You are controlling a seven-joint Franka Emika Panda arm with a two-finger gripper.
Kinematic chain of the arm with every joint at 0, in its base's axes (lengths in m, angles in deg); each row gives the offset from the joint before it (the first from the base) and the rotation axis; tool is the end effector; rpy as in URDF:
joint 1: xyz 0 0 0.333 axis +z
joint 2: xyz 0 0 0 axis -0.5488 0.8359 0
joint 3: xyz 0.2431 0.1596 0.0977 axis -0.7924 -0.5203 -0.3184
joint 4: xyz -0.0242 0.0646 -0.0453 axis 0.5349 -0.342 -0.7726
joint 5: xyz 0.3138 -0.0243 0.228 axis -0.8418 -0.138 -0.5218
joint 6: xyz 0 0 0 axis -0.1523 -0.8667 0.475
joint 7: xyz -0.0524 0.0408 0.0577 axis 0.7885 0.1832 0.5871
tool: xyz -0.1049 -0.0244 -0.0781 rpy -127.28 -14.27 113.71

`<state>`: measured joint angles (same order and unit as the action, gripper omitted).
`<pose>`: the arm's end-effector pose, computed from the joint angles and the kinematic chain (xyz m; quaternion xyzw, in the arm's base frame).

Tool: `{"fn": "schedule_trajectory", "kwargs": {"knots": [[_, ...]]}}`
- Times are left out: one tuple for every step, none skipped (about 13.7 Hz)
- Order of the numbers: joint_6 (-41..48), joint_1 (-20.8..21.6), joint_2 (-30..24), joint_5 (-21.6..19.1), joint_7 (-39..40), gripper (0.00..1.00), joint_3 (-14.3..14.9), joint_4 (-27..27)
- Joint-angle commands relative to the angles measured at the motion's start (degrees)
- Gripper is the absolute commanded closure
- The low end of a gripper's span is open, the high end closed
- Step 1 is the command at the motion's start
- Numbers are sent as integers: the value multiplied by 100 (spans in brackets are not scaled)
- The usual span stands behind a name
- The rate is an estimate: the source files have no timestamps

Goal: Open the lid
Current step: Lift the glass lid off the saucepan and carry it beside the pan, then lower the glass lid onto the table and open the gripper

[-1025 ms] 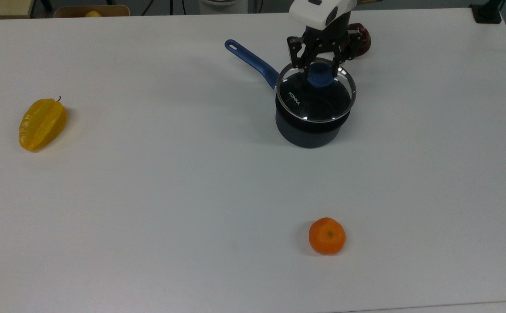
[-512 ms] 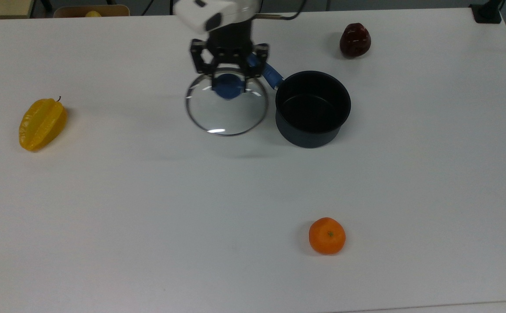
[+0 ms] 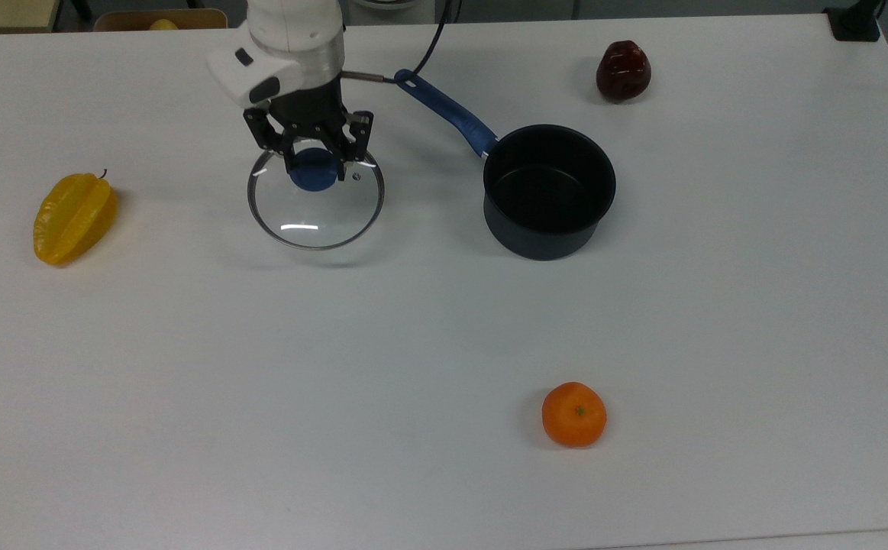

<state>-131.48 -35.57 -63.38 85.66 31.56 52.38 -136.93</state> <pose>0.5971 -0.0055 0.3854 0.9979 -0.0218 0.0552 0.0273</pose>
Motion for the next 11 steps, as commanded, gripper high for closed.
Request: {"fn": "schedule_trajectory", "kwargs": {"knots": [[-513,8,319,52,83,62,1,-161],[-574,8,398,52,75,62,1,-161],[-610,8,469,52,75,61,1,-144],[-619,17,522,52,75,60,1,-144],[-619,17,574,52,75,60,1,-135],[-619,17,601,52,75,60,1,-126],[-619,9,627,52,75,60,1,-126],[-619,8,654,52,75,60,1,-126],[-619,8,671,52,75,59,1,-126],[-619,8,698,52,75,54,1,-117],[-575,0,724,52,66,46,1,-109]]}}
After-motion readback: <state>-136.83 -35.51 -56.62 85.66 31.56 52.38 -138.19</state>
